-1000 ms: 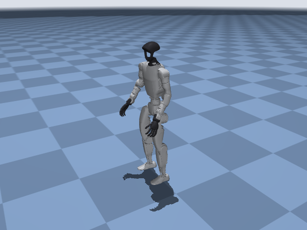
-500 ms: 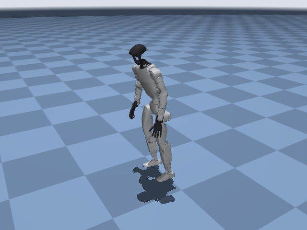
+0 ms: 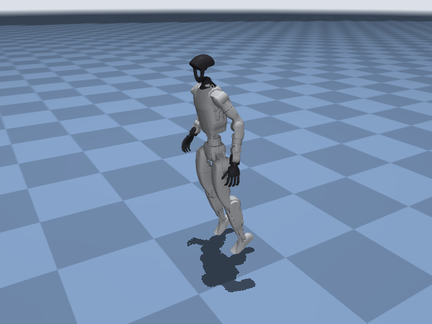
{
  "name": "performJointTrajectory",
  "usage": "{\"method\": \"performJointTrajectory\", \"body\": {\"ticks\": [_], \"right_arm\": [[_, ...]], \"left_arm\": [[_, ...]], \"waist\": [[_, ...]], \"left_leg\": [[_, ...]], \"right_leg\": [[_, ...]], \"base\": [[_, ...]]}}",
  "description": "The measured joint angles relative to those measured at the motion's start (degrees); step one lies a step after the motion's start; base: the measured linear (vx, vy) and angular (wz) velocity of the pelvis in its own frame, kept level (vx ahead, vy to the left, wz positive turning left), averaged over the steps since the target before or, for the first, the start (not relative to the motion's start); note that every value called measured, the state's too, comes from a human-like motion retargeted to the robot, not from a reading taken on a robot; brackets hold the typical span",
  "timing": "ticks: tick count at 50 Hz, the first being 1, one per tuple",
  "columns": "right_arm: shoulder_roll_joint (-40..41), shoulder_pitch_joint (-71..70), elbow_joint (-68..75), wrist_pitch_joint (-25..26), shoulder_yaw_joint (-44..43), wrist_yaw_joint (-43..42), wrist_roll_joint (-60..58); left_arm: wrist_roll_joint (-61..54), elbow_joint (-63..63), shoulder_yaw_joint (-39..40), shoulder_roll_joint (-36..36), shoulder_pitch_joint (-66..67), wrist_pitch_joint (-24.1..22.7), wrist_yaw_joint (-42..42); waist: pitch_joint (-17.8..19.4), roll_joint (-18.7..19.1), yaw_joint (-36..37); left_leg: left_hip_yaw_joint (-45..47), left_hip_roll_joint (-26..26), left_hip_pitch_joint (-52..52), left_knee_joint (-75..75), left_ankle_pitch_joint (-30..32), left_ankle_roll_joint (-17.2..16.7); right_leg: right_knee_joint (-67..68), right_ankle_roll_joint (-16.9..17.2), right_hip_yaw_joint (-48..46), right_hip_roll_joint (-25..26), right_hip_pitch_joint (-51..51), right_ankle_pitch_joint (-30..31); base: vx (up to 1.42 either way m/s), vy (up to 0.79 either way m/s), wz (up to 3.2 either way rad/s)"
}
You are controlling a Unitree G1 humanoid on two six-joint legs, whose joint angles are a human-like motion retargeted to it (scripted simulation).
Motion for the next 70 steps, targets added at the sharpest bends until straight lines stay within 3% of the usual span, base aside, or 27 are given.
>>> {"method": "performJointTrajectory", "body": {"ticks": [4, 8, 10, 11, 12, 13, 15, 17, 19, 22, 25, 27, 30, 32, 37, 42, 50, 60, 67, 70], "right_arm": [[-0.74, -7.50, 13.51, 0.07, 4.54, 2.26, 0.41], [-1.91, -15.01, 23.15, 0.10, 7.72, 5.71, -3.78], [-3.80, -17.12, 23.89, -1.78, 9.90, 5.04, -4.05], [-4.43, -18.76, 23.88, -2.24, 10.53, 3.47, -2.93], [-4.82, -21.20, 24.23, -1.94, 11.05, 2.28, -1.70], [-4.74, -25.23, 25.28, -0.12, 11.36, 1.86, -0.26], [-4.52, -31.04, 27.67, 1.44, 12.82, -1.32, 0.77], [-3.18, -34.87, 30.19, 2.72, 14.00, -6.26, -1.96], [-1.34, -37.64, 31.29, 3.31, 14.12, -8.93, -4.49], [0.79, -38.94, 30.26, 2.18, 12.45, -8.19, -3.79], [2.73, -36.15, 30.57, 0.84, 10.91, -7.65, -2.76], [3.44, -33.16, 31.26, 0.11, 9.70, -5.37, -2.59], [2.61, -29.75, 30.67, -1.81, 10.48, -0.88, -0.36], [2.64, -30.36, 30.95, -2.66, 11.47, -0.61, 0.68], [5.43, -36.18, 39.85, -1.75, 15.56, -5.64, -3.24], [5.51, -37.56, 39.31, -1.59, 18.09, -0.41, -3.08], [6.16, -37.56, 34.33, -2.83, 18.19, -2.54, 1.05], [6.59, -34.59, 33.90, -2.59, 17.36, -2.66, 0.63], [8.88, -35.91, 36.84, -1.79, 17.48, -3.72, -0.73], [8.95, -39.14, 37.12, 1.06, 17.22, 0.94, -3.18]], "left_arm": [[0.53, 7.47, -1.14, 0.27, -3.67, -0.69, 3.33], [4.08, 12.06, -1.42, 1.38, -8.92, -1.41, 2.48], [1.80, 10.47, -3.60, 3.42, -10.17, -1.25, 1.90], [1.36, 10.01, -4.76, 4.36, -12.05, -1.05, 1.87], [1.61, 10.12, -5.54, 4.97, -14.79, -0.43, 2.41], [3.27, 11.35, -5.55, 4.95, -19.25, 1.05, 4.10], [4.90, 13.82, -6.42, 5.22, -24.92, 3.74, 7.02], [6.69, 16.07, -7.30, 4.10, -28.07, 5.12, 10.10], [8.27, 16.30, -7.62, 2.35, -30.34, 5.38, 11.39], [6.85, 11.87, -7.73, 1.40, -31.50, 2.73, 9.83], [5.78, 8.25, -7.39, 0.41, -30.03, 0.06, 8.84], [6.20, 5.94, -7.25, -0.57, -28.23, -0.97, 7.73], [2.75, 0.15, -8.94, 0.11, -25.70, -2.04, 5.13], [1.44, -2.05, -10.59, 0.71, -26.68, -2.86, 4.49], [3.94, 9.05, -17.08, -2.06, -35.30, -3.08, 5.97], [11.17, 20.27, -20.79, -4.90, -39.82, -0.07, 1.69], [10.89, 16.64, -19.40, -3.17, -34.93, -0.97, 6.06], [6.91, 14.38, -16.17, -1.36, -28.13, -0.49, 4.48], [4.96, 20.23, -12.86, -2.10, -28.59, 0.68, 6.20], [6.83, 21.98, -10.32, -2.64, -31.92, 1.27, 4.12]], "waist": [[0.10, -1.53, 0.46], [3.15, -3.21, 0.93], [5.97, -3.43, 1.12], [8.24, -3.55, 1.35], [10.86, -3.65, 1.48], [14.18, -3.72, 1.43], [20.21, -3.27, 0.76], [22.53, -3.10, -0.21], [22.14, -3.16, -1.01], [19.07, -3.19, -0.85], [11.03, -2.85, 0.29], [5.37, -2.14, 1.00], [-0.78, -1.50, 1.85], [-2.23, -1.84, 2.07], [-2.21, -2.22, 2.13], [-2.59, -2.51, 1.57], [-1.99, -3.61, 1.43], [0.44, -4.48, 2.69], [5.38, -5.83, 3.52], [10.50, -6.18, 4.02]], "left_leg": [[3.63, -0.05, -5.95, -1.93, -5.38, -2.23], [9.39, 0.47, -11.41, -4.58, -27.80, 0.00], [10.03, 0.52, -13.36, -4.62, -31.97, 1.41], [9.32, 0.13, -14.98, -2.21, -30.17, 2.79], [8.69, -0.34, -17.67, 2.51, -28.74, 5.91], [8.20, -0.93, -22.51, 11.87, -28.08, 12.54], [8.29, -0.49, -31.34, 37.64, -36.28, 18.70], [8.90, 0.20, -32.38, 47.76, -42.53, 16.81], [9.10, -0.12, -29.28, 44.83, -42.89, 15.54], [9.04, -1.10, -21.80, 28.72, -36.59, 13.33], [8.44, -1.37, -15.18, 7.98, -27.83, 8.52], [8.59, -0.79, -12.92, 0.17, -26.05, 5.10], [9.77, 0.26, -10.20, -6.18, -27.43, 1.71], [9.85, 0.13, -9.76, -7.50, -28.19, 1.40], [9.06, -0.37, -9.90, -6.52, -29.39, 2.56], [8.50, -0.46, -11.09, -2.52, -31.79, 2.89], [9.48, -0.28, -10.24, 0.06, -33.47, 3.13], [9.85, -0.28, -10.29, 1.79, -35.03, 4.15], [10.35, -0.14, -12.15, 2.67, -36.36, 4.63], [10.46, -0.75, -13.68, 4.17, -37.56, 8.50]], "right_leg": [[-3.28, 5.65, -4.30, -1.11, -5.51, -6.94], [-6.09, 10.78, -4.43, -2.10, -11.48, -25.27], [-5.58, 10.74, -4.79, -2.36, -13.51, -27.63], [-3.76, 8.79, -4.87, -2.48, -14.50, -25.79], [0.06, 4.46, -4.93, -2.64, -16.40, -25.03], [7.90, -4.64, -4.93, -2.87, -20.08, -26.43], [31.75, -15.06, -5.31, -2.86, -27.07, -38.11], [41.70, -13.02, -5.97, -3.45, -27.70, -44.36], [39.32, -10.29, -6.04, -3.81, -25.00, -43.86], [24.72, -6.09, -5.35, -3.89, -18.73, -36.47], [4.84, -0.33, -5.26, -3.52, -13.05, -25.90], [-2.66, 4.44, -6.34, -3.15, -11.17, -21.95], [-6.91, 8.52, -10.17, -3.02, -9.34, -22.97], [-8.10, 8.85, -11.28, -3.20, -8.91, -23.55], [-6.64, 8.86, -11.16, -3.62, -8.95, -25.82], [-4.45, 8.67, -10.56, -3.86, -9.21, -27.05], [-1.30, 8.06, -8.62, -3.58, -9.29, -28.84], [-0.39, 6.83, -8.43, -3.58, -8.98, -30.79], [1.60, 7.32, -7.28, -3.40, -11.74, -32.20], [4.36, 3.86, -6.39, -3.77, -13.98, -35.08]], "base": [[0.62, 0.06, -0.21], [0.55, 0.07, -0.15], [0.49, 0.07, -0.12], [0.39, 0.07, -0.05], [0.27, 0.08, -0.04], [0.24, 0.09, 0.00], [0.31, 0.10, 0.08], [0.45, 0.10, 0.09], [0.39, 0.09, -0.02], [0.29, 0.08, -0.20], [0.27, 0.07, -0.13], [0.28, 0.07, 0.00], [0.26, 0.04, -0.02], [0.18, 0.01, -0.01], [0.10, 0.02, 0.09], [0.12, 0.02, 0.05], [0.17, -0.01, -0.18], [0.14, -0.01, -0.04], [0.06, -0.03, -0.06], [0.00, 0.00, 0.00]]}}
